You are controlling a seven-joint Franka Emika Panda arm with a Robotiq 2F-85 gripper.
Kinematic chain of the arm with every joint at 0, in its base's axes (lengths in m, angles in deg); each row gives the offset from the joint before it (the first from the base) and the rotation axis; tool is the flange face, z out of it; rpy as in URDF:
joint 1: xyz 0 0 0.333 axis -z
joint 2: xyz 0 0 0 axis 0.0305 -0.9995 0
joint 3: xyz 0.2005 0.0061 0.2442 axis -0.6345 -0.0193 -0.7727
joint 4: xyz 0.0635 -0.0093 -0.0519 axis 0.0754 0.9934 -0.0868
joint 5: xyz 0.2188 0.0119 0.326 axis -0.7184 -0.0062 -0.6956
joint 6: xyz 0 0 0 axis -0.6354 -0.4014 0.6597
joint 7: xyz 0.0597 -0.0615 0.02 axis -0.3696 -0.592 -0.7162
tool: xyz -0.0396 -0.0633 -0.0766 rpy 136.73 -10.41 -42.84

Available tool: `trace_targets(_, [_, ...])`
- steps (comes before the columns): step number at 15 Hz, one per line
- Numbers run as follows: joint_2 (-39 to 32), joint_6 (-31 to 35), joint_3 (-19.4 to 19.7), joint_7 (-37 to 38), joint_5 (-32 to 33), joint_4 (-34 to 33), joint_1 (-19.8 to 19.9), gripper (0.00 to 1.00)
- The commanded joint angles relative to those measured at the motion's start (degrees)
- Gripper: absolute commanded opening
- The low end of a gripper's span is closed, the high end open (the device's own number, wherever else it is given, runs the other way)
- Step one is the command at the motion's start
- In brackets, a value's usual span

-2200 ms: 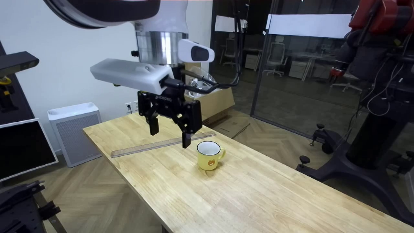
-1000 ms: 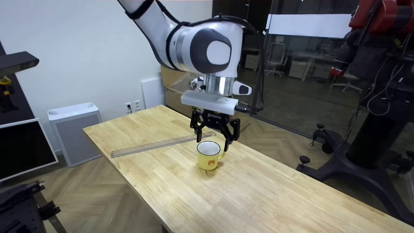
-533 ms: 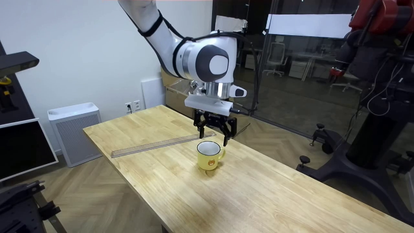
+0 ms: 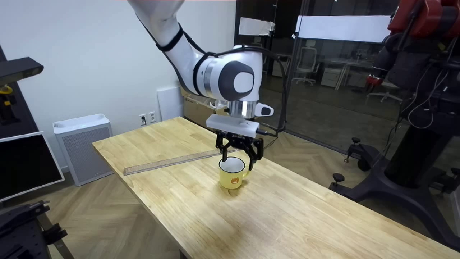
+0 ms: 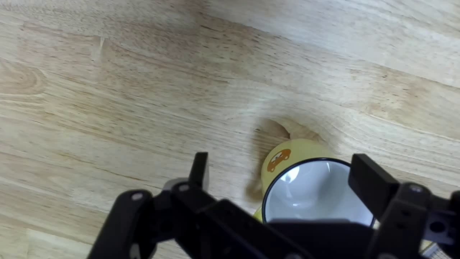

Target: Slide the cup forward

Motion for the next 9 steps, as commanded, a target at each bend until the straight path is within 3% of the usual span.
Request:
trace_targets(1, [-3.0,0.7,0.3,2.4,2.2,-2.8,-0.7,1.00])
trace_targets(9, [-8.6,0.5,0.2,1.4,3.8,-9.6,-0.4,1.00])
